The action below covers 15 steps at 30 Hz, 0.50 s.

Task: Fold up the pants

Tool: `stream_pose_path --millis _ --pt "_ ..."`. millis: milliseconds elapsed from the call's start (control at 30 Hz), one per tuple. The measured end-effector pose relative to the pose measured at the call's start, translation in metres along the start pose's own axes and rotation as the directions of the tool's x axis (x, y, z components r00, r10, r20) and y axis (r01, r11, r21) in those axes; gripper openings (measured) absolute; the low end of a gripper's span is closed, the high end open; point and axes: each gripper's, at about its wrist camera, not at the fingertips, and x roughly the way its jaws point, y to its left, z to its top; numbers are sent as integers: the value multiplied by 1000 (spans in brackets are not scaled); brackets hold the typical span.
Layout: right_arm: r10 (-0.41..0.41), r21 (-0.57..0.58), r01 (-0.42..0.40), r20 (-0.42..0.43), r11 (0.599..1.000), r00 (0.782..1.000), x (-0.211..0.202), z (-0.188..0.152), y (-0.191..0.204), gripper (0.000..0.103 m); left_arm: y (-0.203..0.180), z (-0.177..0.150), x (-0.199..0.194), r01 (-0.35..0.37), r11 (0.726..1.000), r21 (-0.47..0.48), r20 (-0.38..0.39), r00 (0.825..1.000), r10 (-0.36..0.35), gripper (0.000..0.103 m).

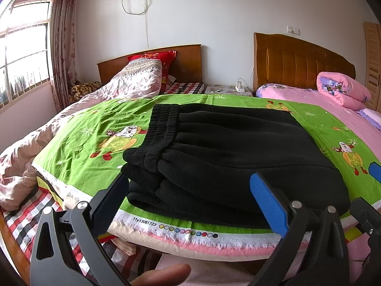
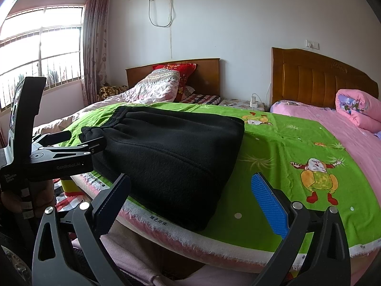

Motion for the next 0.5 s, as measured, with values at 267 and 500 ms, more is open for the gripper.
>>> stream_pose_path --millis 267,500 --pt "0 1 0 0 1000 1000 -1 -1 1 98 -1 0 1 -6 1000 3 4 1000 6 102" --pt "0 2 0 -1 1000 1000 -1 -1 1 98 0 0 1 -38 999 3 14 999 38 102"
